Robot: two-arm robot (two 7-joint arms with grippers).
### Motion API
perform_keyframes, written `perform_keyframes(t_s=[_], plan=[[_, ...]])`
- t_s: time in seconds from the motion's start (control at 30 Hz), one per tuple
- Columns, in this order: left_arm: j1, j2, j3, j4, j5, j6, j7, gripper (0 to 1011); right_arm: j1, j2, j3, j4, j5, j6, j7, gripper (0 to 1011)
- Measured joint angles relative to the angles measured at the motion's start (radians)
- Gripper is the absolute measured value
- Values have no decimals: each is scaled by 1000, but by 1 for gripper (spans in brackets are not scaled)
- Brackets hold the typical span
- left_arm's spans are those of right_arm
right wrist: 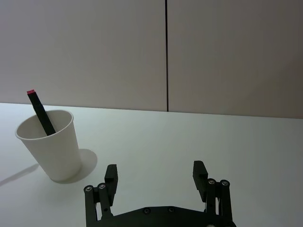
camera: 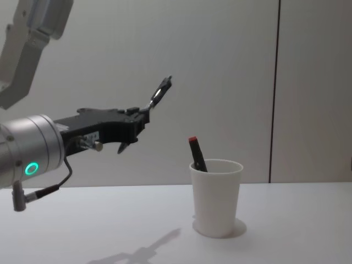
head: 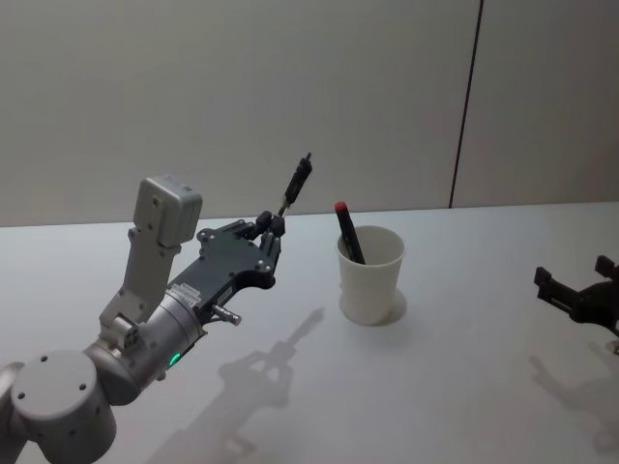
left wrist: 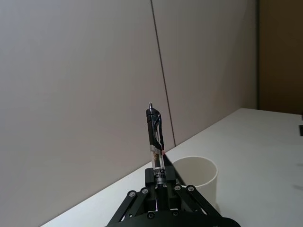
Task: Place the pen into the pen holder.
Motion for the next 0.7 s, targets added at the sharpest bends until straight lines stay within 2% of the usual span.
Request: perform_keyframes(t_s=[0.27, 0.7], plan=[[-6, 5, 2, -2, -14, -23, -94, 137, 0, 0, 0, 0, 0, 0, 0, 1001], [-9, -12, 31, -8, -15, -37, -171, 137, 0, 0, 0, 0, 0, 0, 0, 1001]])
